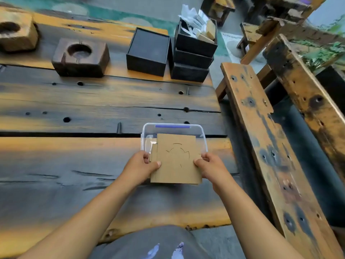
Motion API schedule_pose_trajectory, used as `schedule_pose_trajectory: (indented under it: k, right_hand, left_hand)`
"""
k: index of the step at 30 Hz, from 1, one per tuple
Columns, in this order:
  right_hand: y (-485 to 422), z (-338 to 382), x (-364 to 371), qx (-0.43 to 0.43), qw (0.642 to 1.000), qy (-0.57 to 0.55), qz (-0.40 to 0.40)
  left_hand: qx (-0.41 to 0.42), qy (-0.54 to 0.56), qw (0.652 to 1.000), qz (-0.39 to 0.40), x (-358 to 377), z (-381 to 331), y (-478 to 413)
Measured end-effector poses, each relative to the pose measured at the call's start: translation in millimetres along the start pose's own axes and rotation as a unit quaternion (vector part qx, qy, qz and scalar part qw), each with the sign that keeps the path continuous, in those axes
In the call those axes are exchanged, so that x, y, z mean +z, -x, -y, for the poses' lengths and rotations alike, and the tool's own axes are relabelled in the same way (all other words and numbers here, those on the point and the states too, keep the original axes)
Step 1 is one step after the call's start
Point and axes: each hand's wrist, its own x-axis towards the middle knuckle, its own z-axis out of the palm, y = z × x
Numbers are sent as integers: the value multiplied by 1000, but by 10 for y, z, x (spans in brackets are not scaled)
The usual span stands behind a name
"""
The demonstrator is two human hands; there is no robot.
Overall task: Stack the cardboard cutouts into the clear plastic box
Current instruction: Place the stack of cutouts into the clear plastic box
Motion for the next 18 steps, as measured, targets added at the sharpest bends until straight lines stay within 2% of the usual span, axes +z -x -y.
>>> schedule_pose_trajectory:
  k: [10, 18]
  right_hand:
    - [-887, 238, 24, -7, 998, 46, 52]
    - [-1322, 143, -132, -17, 989, 118, 83]
  left_hand:
    - [-24, -26, 997, -64, 133, -223, -600]
    - [-48, -108, 990, -74, 450, -303, -816]
